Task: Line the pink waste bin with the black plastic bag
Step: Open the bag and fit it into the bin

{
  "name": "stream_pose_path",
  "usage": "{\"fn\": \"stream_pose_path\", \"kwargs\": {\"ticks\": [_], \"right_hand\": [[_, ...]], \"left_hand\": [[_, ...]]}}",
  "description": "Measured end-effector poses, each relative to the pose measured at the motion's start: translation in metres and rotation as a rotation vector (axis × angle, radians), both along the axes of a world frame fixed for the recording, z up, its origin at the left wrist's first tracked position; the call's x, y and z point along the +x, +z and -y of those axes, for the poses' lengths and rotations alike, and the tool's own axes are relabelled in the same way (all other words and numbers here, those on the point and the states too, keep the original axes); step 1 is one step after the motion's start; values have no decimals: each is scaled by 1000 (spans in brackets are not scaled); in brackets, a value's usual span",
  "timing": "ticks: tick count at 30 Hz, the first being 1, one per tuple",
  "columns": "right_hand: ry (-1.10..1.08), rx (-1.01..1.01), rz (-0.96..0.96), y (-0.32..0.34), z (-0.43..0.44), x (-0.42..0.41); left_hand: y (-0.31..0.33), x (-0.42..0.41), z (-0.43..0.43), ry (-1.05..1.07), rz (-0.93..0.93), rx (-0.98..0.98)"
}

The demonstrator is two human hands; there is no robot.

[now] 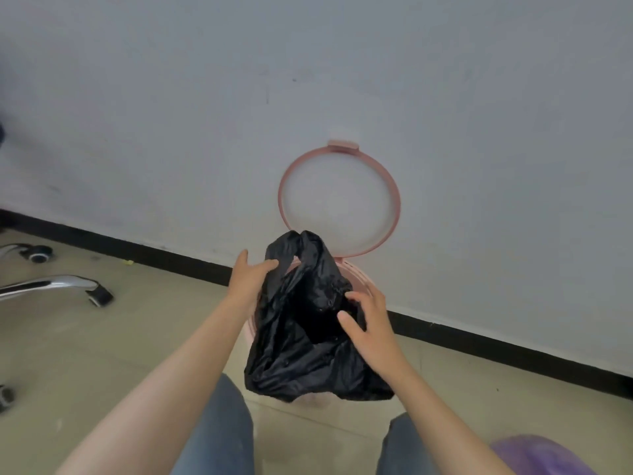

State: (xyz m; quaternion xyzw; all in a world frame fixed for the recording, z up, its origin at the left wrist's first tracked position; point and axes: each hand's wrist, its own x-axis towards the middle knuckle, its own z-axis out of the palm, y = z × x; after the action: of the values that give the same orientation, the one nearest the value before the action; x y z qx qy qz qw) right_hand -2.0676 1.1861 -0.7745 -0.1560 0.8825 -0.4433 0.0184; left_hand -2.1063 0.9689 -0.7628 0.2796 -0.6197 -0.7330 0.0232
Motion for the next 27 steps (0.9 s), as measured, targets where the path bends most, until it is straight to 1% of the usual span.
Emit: {"fn": "stream_pose_path", "kwargs": {"ticks": [1,2,3,4,5,7,9,11,13,14,15,16,17,19,21,22,23,24,25,26,27], "right_hand": [[154,155,1,-8,4,8],[302,373,-10,-20,6,13],[424,593,-22,-33,5,15],[502,764,-29,-45,4,15],[535,884,-23,-54,4,14],[552,989,-2,-63,6,6],[575,974,43,-62,7,-4],[613,909,160,-54,7,-15],[591,821,251,-45,6,-24],[550,740,255,-41,6,-28],[476,672,232,-38,5,-32],[367,648,172,-36,5,-35],[234,681,74,-35,5,-37],[18,860,-112,-39,5,-36],[-59,967,-209,-39,7,-30],[-72,964,-256,-41,7,-28],[-85,932,-331,-44,5,-27],[-99,868,-419,-46,2,-25],[-97,801,-519,-47,-2,-21],[-76,737,-638,-49,-7,-16],[-39,679,-746,-52,-13,-10]], "left_hand": [[-1,2,-3,-53,-19,-24],[-4,5,-5,-124,-34,-80],[-8,10,-7,-211,-42,-136],[-12,14,-9,-295,-48,-186],[-18,17,-8,-351,-35,-242],[-30,24,-4,-437,4,-402],[-38,31,-1,-498,65,-562],[-40,37,-1,-510,164,-757],[-42,38,-2,-487,166,-957],[-40,36,-2,-455,146,-996],[-38,33,-1,-391,147,-981],[-37,29,2,-297,160,-934],[-38,24,7,-196,185,-865],[-38,16,14,-30,228,-676],[-36,12,12,26,198,-515],[-36,14,8,-2,150,-492],[-35,20,2,-71,95,-565],[-35,29,-3,-167,22,-742],[-36,41,-9,-272,-92,-981],[-39,52,-13,-400,-252,-1218],[-46,59,-14,-553,-372,-1448]]}}
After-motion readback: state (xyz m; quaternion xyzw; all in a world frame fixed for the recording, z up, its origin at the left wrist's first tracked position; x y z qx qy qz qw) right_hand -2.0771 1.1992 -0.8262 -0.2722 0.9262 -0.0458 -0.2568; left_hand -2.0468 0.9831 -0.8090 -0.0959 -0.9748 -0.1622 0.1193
